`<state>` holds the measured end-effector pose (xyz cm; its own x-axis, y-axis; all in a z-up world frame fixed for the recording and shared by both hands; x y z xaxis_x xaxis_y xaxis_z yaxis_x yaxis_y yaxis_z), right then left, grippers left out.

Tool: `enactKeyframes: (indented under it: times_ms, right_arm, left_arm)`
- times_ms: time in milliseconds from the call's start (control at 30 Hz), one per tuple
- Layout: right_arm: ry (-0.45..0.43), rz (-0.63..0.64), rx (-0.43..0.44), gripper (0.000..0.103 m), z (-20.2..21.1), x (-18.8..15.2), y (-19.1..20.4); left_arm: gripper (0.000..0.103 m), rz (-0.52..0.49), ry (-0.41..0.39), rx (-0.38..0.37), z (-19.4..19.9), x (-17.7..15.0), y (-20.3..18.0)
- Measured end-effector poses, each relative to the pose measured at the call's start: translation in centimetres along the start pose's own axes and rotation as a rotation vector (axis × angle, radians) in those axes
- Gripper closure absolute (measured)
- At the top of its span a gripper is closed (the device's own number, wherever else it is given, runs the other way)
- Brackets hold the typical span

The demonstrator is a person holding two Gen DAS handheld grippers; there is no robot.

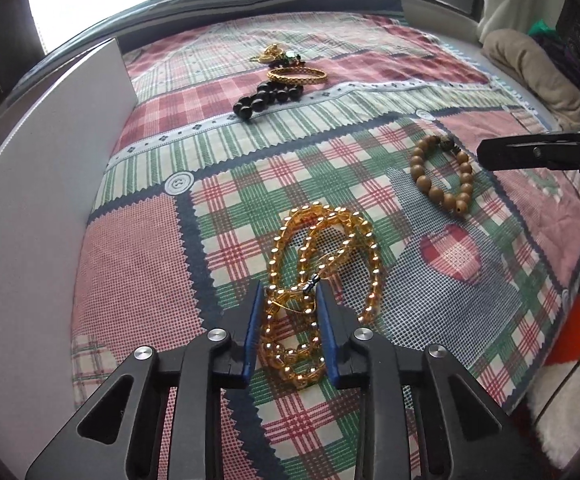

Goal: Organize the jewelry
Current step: 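Grasp the gold bead necklace with the left gripper while the right regrasps the wooden bracelet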

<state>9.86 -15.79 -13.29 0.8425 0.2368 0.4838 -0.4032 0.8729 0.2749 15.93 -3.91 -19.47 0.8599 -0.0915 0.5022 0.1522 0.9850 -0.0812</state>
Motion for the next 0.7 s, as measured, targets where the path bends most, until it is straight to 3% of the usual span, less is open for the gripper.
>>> enactKeyframes:
  times_ms: [33, 100, 133, 333, 500, 700]
  right_arm:
    - [-0.006, -0.018, 0.003, 0.083, 0.1, -0.2, -0.1]
    - [-0.028, -0.054, -0.009, 0.061, 0.7, -0.5, -0.8]
    - [-0.044, -0.07, -0.022, 0.06, 1.2, -0.8, -1.3]
    - [-0.055, -0.163, -0.085, 0.059, 3.3, -3.7, -5.3]
    - [-0.043, -0.24, -0.103, 0.059, 3.9, -5.9, -7.9]
    - [-0.088, -0.3, -0.133, 0.059, 5.6, -4.7, -10.0]
  left_arm:
    - [0.079, 0.025, 0.002, -0.011, 0.1, 0.0, 0.3]
    - [0.08, 0.08, 0.011, -0.042, 0.2, 0.0, 1.0]
    - [0.08, 0.109, 0.017, -0.061, 0.2, 0.0, 1.3]
    - [0.097, 0.246, 0.038, -0.144, 1.2, 0.3, 2.9]
    - [0.098, 0.305, 0.067, -0.155, 1.0, 0.2, 3.9]
    - [0.098, 0.355, 0.041, -0.208, 3.1, 0.9, 4.5]
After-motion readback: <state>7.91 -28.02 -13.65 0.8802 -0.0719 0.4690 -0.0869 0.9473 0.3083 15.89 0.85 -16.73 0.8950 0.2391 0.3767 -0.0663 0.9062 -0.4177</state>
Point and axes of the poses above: each gripper's, at about its wrist camera, not at the fingertips, and z roughly against the way its jaws point, y to its left, x to its top, the point moved 9 cm from there along -z, roughly the way its jaws point, and after that the axes turned 9 degrees about z, right-handed, at the moved point
